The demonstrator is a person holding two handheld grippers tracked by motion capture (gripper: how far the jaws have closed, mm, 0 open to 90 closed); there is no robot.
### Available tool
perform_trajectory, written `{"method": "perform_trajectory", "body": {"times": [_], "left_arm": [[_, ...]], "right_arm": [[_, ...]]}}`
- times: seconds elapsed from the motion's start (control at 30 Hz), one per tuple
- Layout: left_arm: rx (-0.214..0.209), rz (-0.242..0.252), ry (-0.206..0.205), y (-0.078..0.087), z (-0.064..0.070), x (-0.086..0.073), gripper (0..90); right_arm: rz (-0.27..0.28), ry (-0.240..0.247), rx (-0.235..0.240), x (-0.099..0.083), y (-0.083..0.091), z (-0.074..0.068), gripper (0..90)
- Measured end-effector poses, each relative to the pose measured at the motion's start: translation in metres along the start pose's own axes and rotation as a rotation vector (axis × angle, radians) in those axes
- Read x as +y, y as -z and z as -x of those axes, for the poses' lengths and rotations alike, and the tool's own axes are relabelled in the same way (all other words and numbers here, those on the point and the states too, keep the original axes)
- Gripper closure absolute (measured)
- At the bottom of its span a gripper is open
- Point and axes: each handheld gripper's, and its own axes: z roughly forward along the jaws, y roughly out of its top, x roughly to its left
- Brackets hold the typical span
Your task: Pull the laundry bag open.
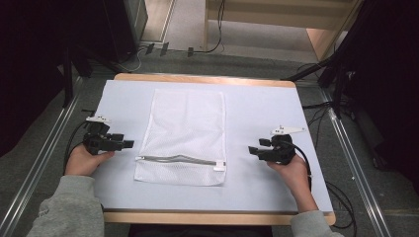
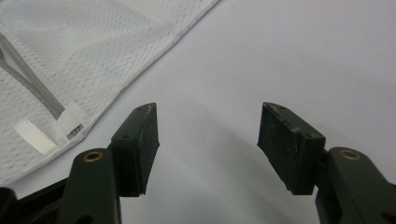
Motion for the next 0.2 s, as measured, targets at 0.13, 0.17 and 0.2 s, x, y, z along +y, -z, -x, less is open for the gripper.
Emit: {"method": "perform_trajectory", "body": {"times": [0.13,0.17,0.2], "left_arm": [[0.006,0.0,-0.003,-0.0011,0.0004,-0.0003,34.5],[0.004,0.0,-0.003,-0.0014,0.0002,-0.0003,34.1],[0.004,0.0,-0.003,-0.0014,0.0002,-0.0003,33.7]], "right_arm": [[-0.004,0.002,-0.008,-0.0008,-0.0014,0.0008,35.4],[-0.008,0.001,-0.014,-0.0013,-0.0021,0.0012,35.0],[-0.011,0.001,-0.015,-0.0017,-0.0026,0.0017,34.2]]}}
